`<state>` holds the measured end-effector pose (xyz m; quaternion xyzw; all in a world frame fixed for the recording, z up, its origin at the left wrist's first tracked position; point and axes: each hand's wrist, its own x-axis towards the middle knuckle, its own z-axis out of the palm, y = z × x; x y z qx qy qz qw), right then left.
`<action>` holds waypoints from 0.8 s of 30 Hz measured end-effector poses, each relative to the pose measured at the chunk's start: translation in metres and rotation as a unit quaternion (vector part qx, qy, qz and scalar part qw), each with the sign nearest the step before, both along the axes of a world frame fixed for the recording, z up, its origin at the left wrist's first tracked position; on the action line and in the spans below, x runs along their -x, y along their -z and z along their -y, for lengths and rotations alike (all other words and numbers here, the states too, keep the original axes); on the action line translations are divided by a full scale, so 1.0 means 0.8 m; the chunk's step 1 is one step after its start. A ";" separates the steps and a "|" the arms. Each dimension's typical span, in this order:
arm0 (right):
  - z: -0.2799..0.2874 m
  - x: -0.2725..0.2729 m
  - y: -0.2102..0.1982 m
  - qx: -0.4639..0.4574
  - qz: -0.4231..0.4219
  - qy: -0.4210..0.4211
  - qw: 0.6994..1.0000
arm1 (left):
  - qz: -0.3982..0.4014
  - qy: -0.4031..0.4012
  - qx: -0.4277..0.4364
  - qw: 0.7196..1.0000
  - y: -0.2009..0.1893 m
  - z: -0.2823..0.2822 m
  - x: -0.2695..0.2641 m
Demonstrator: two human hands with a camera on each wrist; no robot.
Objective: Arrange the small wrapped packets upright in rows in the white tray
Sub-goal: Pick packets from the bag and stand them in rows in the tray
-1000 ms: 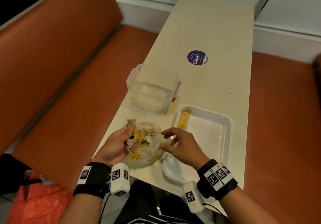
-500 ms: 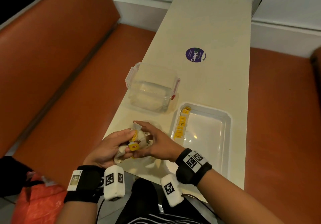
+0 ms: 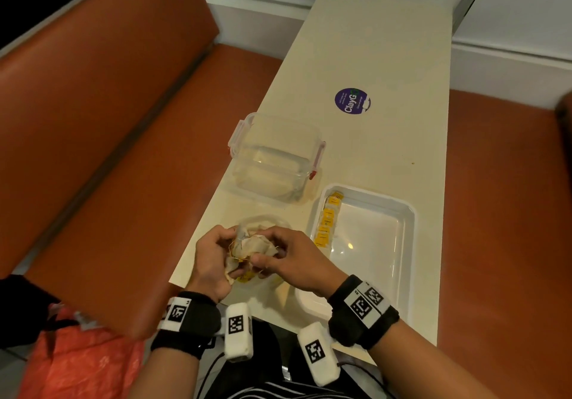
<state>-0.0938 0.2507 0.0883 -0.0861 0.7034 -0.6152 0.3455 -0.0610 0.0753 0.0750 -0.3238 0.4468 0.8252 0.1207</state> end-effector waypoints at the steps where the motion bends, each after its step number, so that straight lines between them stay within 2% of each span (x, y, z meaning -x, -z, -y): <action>1: -0.002 -0.001 -0.004 -0.015 -0.013 -0.004 1.000 | 0.006 0.004 -0.019 1.000 0.003 -0.005 0.001; 5: -0.014 -0.002 -0.016 -0.055 -0.043 -0.023 0.997 | 0.030 0.006 -0.120 0.992 0.008 -0.025 0.005; 8: -0.026 -0.002 -0.025 -0.065 -0.063 -0.035 0.995 | 0.036 0.023 -0.141 0.989 0.009 -0.041 0.004; 15: -0.039 -0.002 -0.029 -0.085 -0.084 -0.037 0.992 | 0.057 -0.007 -0.204 0.977 0.011 -0.070 -0.004; 19: -0.040 -0.004 -0.038 -0.172 -0.183 -0.018 0.968 | 0.061 -0.019 -0.226 0.972 0.007 -0.081 -0.003; 24: -0.038 -0.016 -0.043 -0.214 -0.265 -0.073 0.937 | 0.077 -0.070 -0.221 0.970 0.010 -0.089 -0.001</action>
